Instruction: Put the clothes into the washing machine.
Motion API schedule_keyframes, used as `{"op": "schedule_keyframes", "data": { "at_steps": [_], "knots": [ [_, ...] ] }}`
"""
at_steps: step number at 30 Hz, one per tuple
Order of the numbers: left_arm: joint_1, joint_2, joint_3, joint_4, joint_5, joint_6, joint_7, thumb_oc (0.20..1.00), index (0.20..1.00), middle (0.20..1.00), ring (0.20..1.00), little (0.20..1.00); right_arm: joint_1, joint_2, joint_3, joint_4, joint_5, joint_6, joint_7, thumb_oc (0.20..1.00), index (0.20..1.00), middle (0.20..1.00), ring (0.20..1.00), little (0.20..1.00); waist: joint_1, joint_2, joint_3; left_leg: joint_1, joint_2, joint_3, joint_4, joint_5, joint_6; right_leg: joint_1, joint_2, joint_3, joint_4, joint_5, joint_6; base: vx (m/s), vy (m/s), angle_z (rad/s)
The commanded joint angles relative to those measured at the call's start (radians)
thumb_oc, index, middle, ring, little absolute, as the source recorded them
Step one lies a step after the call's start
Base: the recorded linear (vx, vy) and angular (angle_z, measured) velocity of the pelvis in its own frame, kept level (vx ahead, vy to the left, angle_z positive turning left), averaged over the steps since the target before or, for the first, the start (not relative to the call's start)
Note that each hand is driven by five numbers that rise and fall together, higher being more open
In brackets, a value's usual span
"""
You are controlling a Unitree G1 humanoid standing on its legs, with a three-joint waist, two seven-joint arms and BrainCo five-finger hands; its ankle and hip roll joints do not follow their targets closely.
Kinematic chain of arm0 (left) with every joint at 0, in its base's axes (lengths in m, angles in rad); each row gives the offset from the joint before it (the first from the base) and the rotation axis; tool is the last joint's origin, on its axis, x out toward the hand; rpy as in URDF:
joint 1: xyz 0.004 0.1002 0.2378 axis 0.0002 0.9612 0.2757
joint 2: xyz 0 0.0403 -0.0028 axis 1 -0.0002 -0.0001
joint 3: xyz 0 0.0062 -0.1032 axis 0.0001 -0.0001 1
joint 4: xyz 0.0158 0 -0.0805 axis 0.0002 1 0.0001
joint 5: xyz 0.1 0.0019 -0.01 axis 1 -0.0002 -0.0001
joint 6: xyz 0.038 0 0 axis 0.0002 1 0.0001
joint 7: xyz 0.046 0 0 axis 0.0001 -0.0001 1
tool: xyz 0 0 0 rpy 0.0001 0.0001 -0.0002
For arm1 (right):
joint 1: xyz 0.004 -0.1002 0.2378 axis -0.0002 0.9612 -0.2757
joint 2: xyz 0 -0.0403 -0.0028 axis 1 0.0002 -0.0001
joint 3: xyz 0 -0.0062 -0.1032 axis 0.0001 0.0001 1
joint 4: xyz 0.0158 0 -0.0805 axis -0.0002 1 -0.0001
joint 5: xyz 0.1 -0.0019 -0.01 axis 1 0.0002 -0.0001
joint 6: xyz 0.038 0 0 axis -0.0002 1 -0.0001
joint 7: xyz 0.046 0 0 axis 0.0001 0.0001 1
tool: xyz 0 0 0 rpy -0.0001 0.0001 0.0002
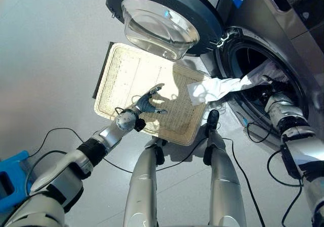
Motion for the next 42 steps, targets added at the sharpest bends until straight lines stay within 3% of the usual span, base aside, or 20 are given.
{"op": "schedule_keyframes", "data": {
  "at_steps": [1,7,9,11,18,21,26,30,34,38,42],
  "knots": [
    [0.036,-0.010,0.052,-0.044,0.058,-0.039,0.028,1.000,1.000,1.000,1.000,1.000,0.017,-0.052,0.066,-0.043,-0.241,0.010,-0.110,1.000,1.000,1.000,1.000,1.000,0.016,0.023,-0.023,0.062,-0.063,0.065,-0.106,-0.009,-0.019,-0.017,-0.012,-0.078,0.186,-0.149,0.099,0.00,0.000,0.00],
    [0.057,-0.015,0.060,-0.035,0.078,-0.057,0.031,1.000,1.000,1.000,1.000,1.000,0.070,-0.041,0.114,-0.078,-0.348,0.052,-0.114,1.000,1.000,1.000,1.000,1.000,0.007,0.019,-0.023,0.061,-0.060,0.074,-0.111,-0.008,-0.019,-0.023,-0.009,-0.074,0.182,-0.150,0.102,0.00,0.000,0.00],
    [0.086,-0.013,0.071,-0.032,0.098,-0.087,0.041,1.000,1.000,1.000,1.000,1.000,0.144,-0.011,0.132,-0.063,-0.385,0.074,-0.157,1.000,1.000,1.000,1.000,1.000,0.002,0.015,-0.023,0.063,-0.056,0.081,-0.123,-0.007,-0.019,-0.022,-0.004,-0.071,0.171,-0.150,0.105,-0.01,0.003,-0.02],
    [0.101,-0.032,0.075,-0.015,0.119,-0.110,0.053,1.000,1.000,1.000,1.000,1.000,0.186,0.027,0.101,-0.029,-0.368,0.105,-0.266,1.000,1.000,1.000,1.000,1.000,0.000,0.016,-0.023,0.066,-0.055,0.083,-0.130,-0.007,-0.022,-0.016,-0.002,-0.070,0.162,-0.151,0.106,-0.02,-0.003,-0.05],
    [0.102,-0.091,0.072,-0.005,0.143,-0.101,0.068,1.000,1.000,1.000,1.000,1.000,0.193,0.098,0.103,-0.100,-0.441,0.103,-0.477,1.000,1.000,1.000,1.000,1.000,-0.009,0.034,-0.023,0.069,-0.062,0.088,-0.147,0.002,-0.028,-0.011,0.008,-0.062,0.144,-0.153,0.102,-0.01,0.033,-0.01],
    [0.104,-0.100,0.071,-0.007,0.139,-0.095,0.079,1.000,1.000,1.000,1.000,1.000,0.208,0.104,0.126,-0.150,-0.510,0.113,-0.509,1.000,1.000,1.000,1.000,1.000,-0.016,0.037,-0.023,0.072,-0.062,0.091,-0.153,0.004,-0.029,-0.010,0.010,-0.059,0.142,-0.156,0.102,0.00,0.035,-0.04],
    [0.105,-0.093,0.076,0.000,0.129,-0.098,0.082,1.000,1.000,1.000,1.000,1.000,0.212,0.089,0.187,-0.207,-0.625,0.127,-0.474,1.000,1.000,1.000,1.000,1.000,-0.020,0.034,-0.023,0.066,-0.061,0.095,-0.149,0.005,-0.028,-0.012,0.011,-0.060,0.140,-0.158,0.101,0.00,0.005,-0.06],
    [0.097,-0.070,0.073,0.006,0.119,-0.107,0.075,1.000,1.000,1.000,1.000,1.000,0.186,0.042,0.275,-0.214,-0.818,0.118,-0.440,1.000,1.000,1.000,1.000,1.000,-0.014,0.022,-0.023,0.054,-0.058,0.092,-0.138,0.006,-0.030,-0.013,0.009,-0.067,0.139,-0.157,0.104,-0.01,-0.042,-0.02],
    [0.077,-0.059,0.064,0.015,0.112,-0.107,0.075,1.000,1.000,1.000,1.000,1.000,0.147,0.014,0.326,-0.189,-0.880,0.116,-0.405,1.000,1.000,1.000,1.000,1.000,-0.006,0.014,-0.023,0.044,-0.057,0.086,-0.132,0.008,-0.033,-0.016,0.007,-0.071,0.138,-0.154,0.108,-0.01,-0.075,0.01],
    [0.045,-0.041,0.059,0.029,0.113,-0.146,0.093,1.000,1.000,1.000,1.000,1.000,0.083,-0.010,0.392,-0.105,-0.949,0.124,-0.298,1.000,1.000,1.000,1.000,1.000,0.010,0.010,-0.023,0.024,-0.056,0.075,-0.128,0.013,-0.035,-0.027,0.000,-0.079,0.138,-0.147,0.110,-0.01,-0.084,0.03],
    [0.030,-0.031,0.065,-0.007,0.073,-0.232,0.135,1.000,1.000,1.000,1.000,1.000,0.023,-0.027,0.452,-0.031,-1.009,0.162,-0.188,1.000,1.000,1.000,1.000,1.000,0.032,0.015,-0.023,-0.002,-0.059,0.060,-0.121,0.018,-0.036,-0.046,-0.013,-0.092,0.138,-0.134,0.108,0.00,-0.087,0.11]
  ]
}}
